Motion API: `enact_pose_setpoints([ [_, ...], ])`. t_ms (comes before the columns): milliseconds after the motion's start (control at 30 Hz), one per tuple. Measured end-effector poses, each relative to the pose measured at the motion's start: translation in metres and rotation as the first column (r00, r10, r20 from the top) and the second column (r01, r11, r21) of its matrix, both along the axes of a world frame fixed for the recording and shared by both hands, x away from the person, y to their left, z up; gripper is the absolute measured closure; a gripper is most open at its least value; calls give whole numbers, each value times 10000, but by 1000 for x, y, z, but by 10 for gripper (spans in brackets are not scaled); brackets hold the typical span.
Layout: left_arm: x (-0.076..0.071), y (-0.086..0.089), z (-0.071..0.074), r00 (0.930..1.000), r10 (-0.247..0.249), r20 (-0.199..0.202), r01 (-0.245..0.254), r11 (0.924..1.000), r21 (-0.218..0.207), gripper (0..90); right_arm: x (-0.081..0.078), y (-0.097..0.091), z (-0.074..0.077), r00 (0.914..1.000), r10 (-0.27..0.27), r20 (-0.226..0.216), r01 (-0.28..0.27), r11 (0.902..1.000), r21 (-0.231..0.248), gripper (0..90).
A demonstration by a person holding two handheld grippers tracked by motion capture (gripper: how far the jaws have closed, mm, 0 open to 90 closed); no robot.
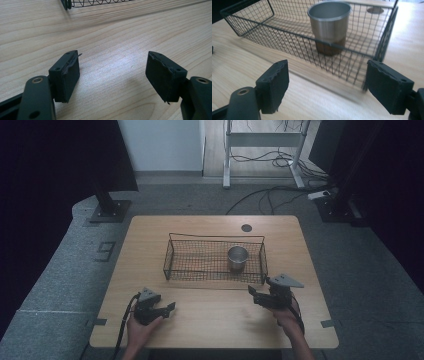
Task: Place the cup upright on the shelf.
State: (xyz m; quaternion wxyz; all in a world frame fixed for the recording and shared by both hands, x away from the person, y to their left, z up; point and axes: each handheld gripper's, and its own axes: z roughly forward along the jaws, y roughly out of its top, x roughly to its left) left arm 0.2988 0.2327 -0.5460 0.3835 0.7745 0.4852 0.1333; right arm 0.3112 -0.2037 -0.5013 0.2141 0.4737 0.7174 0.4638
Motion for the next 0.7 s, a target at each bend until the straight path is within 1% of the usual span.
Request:
enact_pose_setpoints([
  [67,0,0,0,10000,4,7,-4,10000,1,274,-3,-4,-7,9999,-89,-132,90,9999,55,194],
  [200,0,0,0,10000,3,7,-3,10000,3,274,-7,-10,-22,9988,-197,-445,197,9998,-11,195],
  [300,0,0,0,10000,7,7,-7,10000,4,274,-9,-15,-31,9975,-319,-637,324,9995,59,198],
  [333,0,0,0,10000,7,7,-7,10000,3,274,-9,-15,-33,9969,-318,-717,319,9995,-4,197],
  [367,0,0,0,10000,4,6,-4,10000,5,274,-9,-16,-35,9966,-348,-745,343,9994,-71,197],
  [500,0,0,0,10000,-1,-1,1,10000,9,274,-9,-18,-36,9958,-466,-783,463,9989,-54,199],
  [567,0,0,0,10000,1,-1,-1,10000,5,274,-9,-17,-35,9964,-440,-725,442,9990,-1,199],
  [700,0,0,0,10000,1,3,-1,10000,5,274,-9,-15,-35,9967,-403,-706,398,9992,-82,198],
])
